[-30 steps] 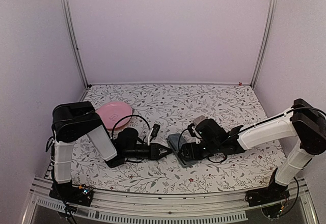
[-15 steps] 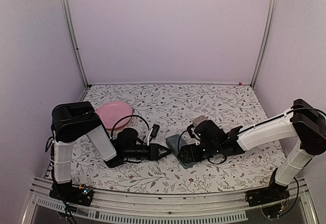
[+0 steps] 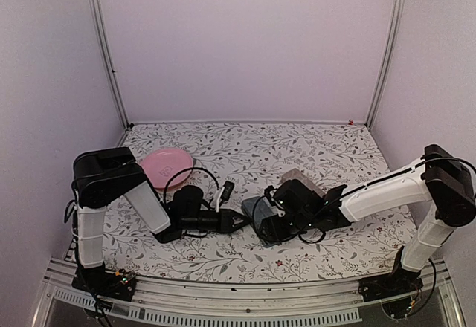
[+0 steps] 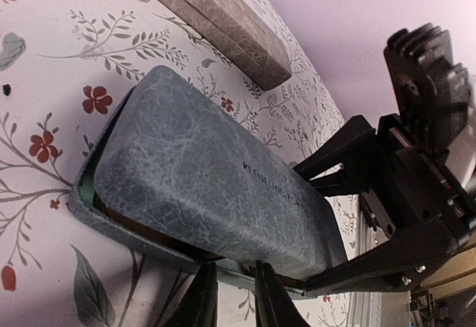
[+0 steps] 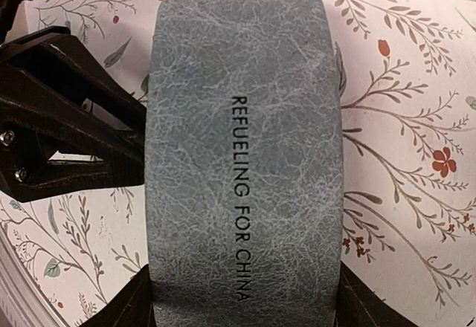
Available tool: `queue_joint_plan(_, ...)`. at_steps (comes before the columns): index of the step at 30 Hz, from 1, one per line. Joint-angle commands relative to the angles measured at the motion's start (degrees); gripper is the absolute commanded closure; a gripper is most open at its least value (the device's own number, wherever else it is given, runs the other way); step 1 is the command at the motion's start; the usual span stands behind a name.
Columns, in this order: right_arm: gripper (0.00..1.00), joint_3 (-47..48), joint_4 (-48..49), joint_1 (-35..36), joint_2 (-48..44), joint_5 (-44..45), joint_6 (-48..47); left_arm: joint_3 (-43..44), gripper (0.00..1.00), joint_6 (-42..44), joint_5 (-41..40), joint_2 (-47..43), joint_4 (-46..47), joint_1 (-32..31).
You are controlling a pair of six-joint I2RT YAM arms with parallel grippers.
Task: Organize the sunglasses
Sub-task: Open the case with the sunglasses at the center of the board.
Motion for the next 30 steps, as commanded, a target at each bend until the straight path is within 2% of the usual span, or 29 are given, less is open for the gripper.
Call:
queue_joint_plan(1,0.38,0.6,2.5,0.2,1.5,-0.7,1.1,2.9,0.80,2.8,-2.6,-0.1,-8.8,-0.9)
queue_joint_plan(5,0.43,-1.6,6.3,-0.6,0.3,-3.6,2.8,5.9,0.80,5.7,-6.0,-0.7,-17.1,-1.7)
queue_joint_plan(8,0.47,-5.9,12.9,-3.0,-1.9,-8.0,5.0,7.7,0.80,7.7,-8.3,-0.9,-22.2,-2.4)
queue_joint_plan(20,0.51,-15.1,30.7,-8.0,-3.3,-23.4,10.9,12.4,0.81,10.4,-7.3,2.5,-27.0,-2.7)
queue_joint_plan(24,0.52,-19.7,39.6,-10.6,-4.1,-28.1,14.4,13.4,0.82,11.5,-7.1,2.8,-29.4,-2.7)
queue_joint_plan(30,0.47,-24.8,50.9,-13.7,-2.5,-33.7,20.2,13.7,0.83,13.1,-7.5,2.7,-32.3,-2.7)
